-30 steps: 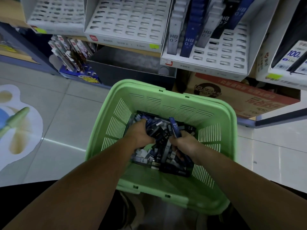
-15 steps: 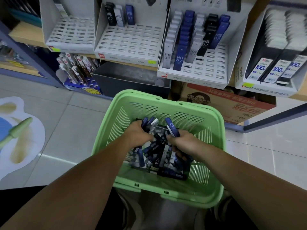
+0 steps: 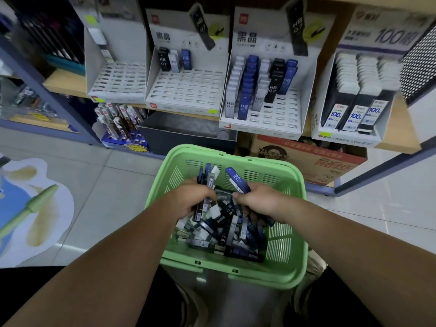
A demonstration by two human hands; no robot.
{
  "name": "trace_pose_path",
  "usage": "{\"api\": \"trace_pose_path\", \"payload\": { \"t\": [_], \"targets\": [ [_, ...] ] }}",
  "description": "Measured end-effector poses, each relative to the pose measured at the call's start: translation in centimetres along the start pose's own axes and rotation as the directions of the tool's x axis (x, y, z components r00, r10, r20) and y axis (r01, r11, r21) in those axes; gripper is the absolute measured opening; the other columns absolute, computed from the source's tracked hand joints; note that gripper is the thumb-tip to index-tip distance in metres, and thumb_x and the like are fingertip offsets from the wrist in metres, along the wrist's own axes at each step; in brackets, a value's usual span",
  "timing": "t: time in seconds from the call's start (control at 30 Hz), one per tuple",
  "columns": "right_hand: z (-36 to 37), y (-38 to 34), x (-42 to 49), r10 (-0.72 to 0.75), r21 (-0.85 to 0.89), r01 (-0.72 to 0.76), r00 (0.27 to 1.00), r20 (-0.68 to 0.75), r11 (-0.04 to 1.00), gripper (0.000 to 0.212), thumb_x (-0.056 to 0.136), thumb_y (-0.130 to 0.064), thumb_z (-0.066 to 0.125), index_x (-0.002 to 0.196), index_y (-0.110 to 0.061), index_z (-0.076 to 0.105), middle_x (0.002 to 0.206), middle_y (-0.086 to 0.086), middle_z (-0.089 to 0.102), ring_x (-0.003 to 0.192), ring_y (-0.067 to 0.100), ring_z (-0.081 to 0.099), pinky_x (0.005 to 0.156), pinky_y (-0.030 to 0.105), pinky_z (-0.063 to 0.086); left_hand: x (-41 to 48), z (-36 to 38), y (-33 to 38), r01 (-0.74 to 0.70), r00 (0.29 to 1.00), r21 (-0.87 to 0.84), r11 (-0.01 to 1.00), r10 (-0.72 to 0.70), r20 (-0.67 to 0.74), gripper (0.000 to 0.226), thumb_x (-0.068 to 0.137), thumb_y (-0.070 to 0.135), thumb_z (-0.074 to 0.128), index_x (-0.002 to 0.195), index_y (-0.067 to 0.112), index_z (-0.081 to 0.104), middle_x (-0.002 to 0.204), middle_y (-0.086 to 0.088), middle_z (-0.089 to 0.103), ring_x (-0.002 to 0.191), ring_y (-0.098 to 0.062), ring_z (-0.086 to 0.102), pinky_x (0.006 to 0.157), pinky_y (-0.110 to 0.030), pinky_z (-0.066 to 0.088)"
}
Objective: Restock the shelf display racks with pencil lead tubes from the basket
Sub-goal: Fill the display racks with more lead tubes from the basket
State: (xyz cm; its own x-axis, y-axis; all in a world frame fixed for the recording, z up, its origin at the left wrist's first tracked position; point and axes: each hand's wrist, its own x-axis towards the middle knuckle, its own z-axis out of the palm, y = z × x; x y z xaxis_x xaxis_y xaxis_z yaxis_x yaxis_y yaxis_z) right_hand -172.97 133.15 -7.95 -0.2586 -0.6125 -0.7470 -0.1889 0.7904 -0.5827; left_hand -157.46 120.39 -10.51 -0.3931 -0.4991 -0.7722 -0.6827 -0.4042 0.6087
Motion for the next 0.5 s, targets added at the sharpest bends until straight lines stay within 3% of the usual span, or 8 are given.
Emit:
{"api": "trace_pose_path", "payload": {
  "t": [0.1,0.23,0.33,0.4,0.5],
  "targets": [
    [-0.7,-1.3,-1.5,-0.059,-0.030,0.058,0.998,-0.027,0.998,0.017,0.102,-0.037,0.060,0.100,-0.021,0.056,0.081,0.005,0.061,0.061,0.020,0.055,0.055,0.029,0.046,-1.7,-0.5,1.2,-0.018,1.000,-0.082,0.996,0.018,0.000,0.053,0.068,0.016,0.091,0.107,0.014,0.055,0.104,-0.014,0.073,0.094,-0.033,0.074,0.083,-0.048,0.062],
    [-0.3,-1.8,-3.0,-0.135,0.037,0.140,0.984,-0.112,0.989,0.016,0.102,-0.038,0.059,0.105,-0.023,0.060,0.085,0.006,0.061,0.060,0.019,0.054,0.057,0.031,0.044,-4.3,-0.3,2.5,-0.036,0.997,-0.200,0.979,0.049,0.062,0.071,0.061,0.019,0.092,0.123,0.006,0.059,0.106,-0.018,0.076,0.095,-0.037,0.075,0.089,-0.059,0.060],
    [0.5,-2.2,-4.4,-0.163,0.106,0.177,0.978,-0.132,0.978,0.014,0.104,-0.037,0.056,0.107,-0.025,0.061,0.081,0.008,0.065,0.052,0.017,0.052,0.049,0.029,0.042,-6.0,0.2,3.4,-0.071,0.995,-0.325,0.943,0.089,0.039,0.045,0.078,0.005,0.080,0.120,-0.005,0.067,0.093,-0.021,0.077,0.079,-0.035,0.075,0.078,-0.051,0.062],
    [0.8,-2.8,-5.5,-0.175,0.191,0.194,0.978,-0.114,0.962,0.013,0.105,-0.036,0.055,0.107,-0.025,0.060,0.089,0.008,0.076,0.048,0.016,0.049,0.046,0.026,0.039,-6.9,0.7,3.9,-0.089,0.993,-0.389,0.917,0.111,0.035,0.039,0.081,0.003,0.077,0.118,-0.007,0.068,0.096,-0.025,0.076,0.077,-0.037,0.075,0.069,-0.048,0.062],
    [0.8,-3.7,-6.9,-0.209,0.243,0.216,0.976,-0.054,0.946,0.014,0.106,-0.033,0.056,0.110,-0.021,0.060,0.092,0.008,0.079,0.047,0.015,0.048,0.045,0.025,0.038,-7.8,0.8,4.4,-0.111,0.991,-0.434,0.894,0.131,0.018,0.039,0.081,0.005,0.078,0.117,-0.006,0.069,0.097,-0.028,0.075,0.075,-0.038,0.074,0.063,-0.047,0.060]
  ]
}}
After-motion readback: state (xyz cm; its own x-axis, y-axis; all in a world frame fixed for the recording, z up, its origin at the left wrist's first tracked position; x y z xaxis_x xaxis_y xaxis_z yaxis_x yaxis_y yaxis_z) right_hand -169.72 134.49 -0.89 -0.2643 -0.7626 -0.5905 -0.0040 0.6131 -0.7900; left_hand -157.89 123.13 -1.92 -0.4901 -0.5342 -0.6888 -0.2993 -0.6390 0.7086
